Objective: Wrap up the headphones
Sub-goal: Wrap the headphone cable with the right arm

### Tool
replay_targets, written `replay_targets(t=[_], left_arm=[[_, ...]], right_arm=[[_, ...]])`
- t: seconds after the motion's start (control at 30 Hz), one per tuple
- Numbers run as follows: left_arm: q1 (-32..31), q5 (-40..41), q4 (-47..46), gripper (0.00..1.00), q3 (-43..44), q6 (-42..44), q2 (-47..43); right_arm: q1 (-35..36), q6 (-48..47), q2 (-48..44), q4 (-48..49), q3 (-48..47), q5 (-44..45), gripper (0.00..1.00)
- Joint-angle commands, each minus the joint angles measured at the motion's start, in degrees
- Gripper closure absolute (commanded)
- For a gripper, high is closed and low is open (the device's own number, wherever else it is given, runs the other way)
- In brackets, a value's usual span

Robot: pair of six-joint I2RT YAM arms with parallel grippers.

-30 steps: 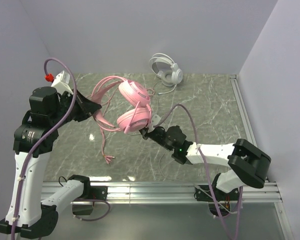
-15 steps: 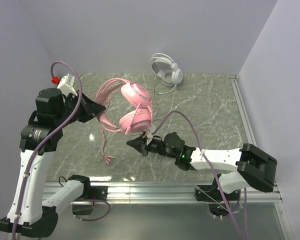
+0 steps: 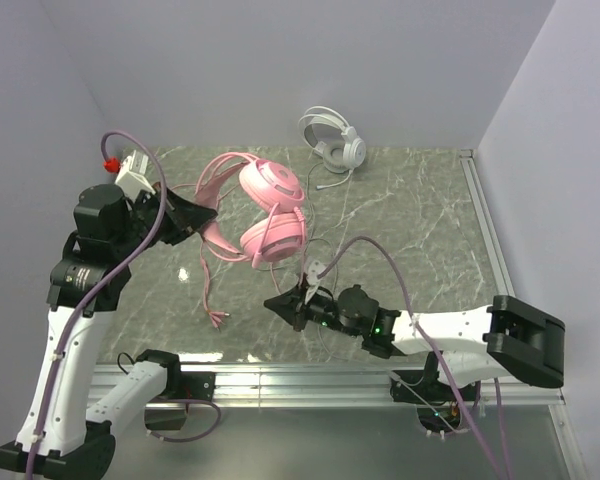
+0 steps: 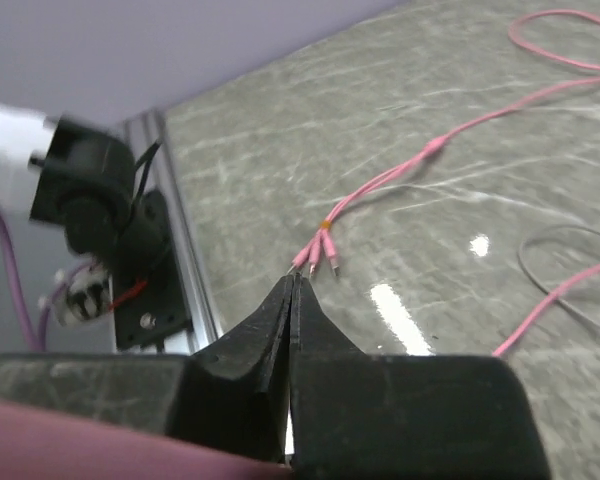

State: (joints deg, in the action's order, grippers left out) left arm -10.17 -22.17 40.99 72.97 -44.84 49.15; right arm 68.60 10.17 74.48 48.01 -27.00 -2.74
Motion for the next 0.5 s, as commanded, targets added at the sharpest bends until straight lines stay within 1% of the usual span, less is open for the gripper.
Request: replay_targets(t=[0.0,0.07,0.1,0.13,0.23,0.4,0.47], left_arm=[[-0.11,-1.91,-7.68,1.0,1.47,-4.12,-2.74],[-0.11,-1.73,-7.51,1.0,1.91,-3.59,-3.0],[-0.11,-1.99,-7.42,1.0,1.91,-3.59,-3.18],[-0.11,-2.08,-7.42,1.0,1.91,-3.41,-3.35],[-0.11,-1.39,-6.54,1.0,1.65,-2.36,-4.06],[-0.11,-0.15,-5.93,1.0,1.56,-1.39,-5.55],[-0.11,0.02,-5.4,1.0,2.35,-1.13,-5.46]], right_arm=[[0.13,7.31,-3.81,2.63,0.21,10.01,1.0],[0.13,8.98,-4.51,-2.03,-1.72,10.83,1.0],[0.13,8.99,-4.6,-3.7,-2.52,10.31,1.0],[0.22,8.99,-4.69,-7.45,-3.48,9.0,1.0],[0.13,11.53,-4.69,-11.96,-6.04,11.08,1.0],[0.13,17.76,-8.38,-13.2,-4.73,15.92,1.0],[0.13,18.04,-10.74,-11.72,-2.89,15.5,1.0]])
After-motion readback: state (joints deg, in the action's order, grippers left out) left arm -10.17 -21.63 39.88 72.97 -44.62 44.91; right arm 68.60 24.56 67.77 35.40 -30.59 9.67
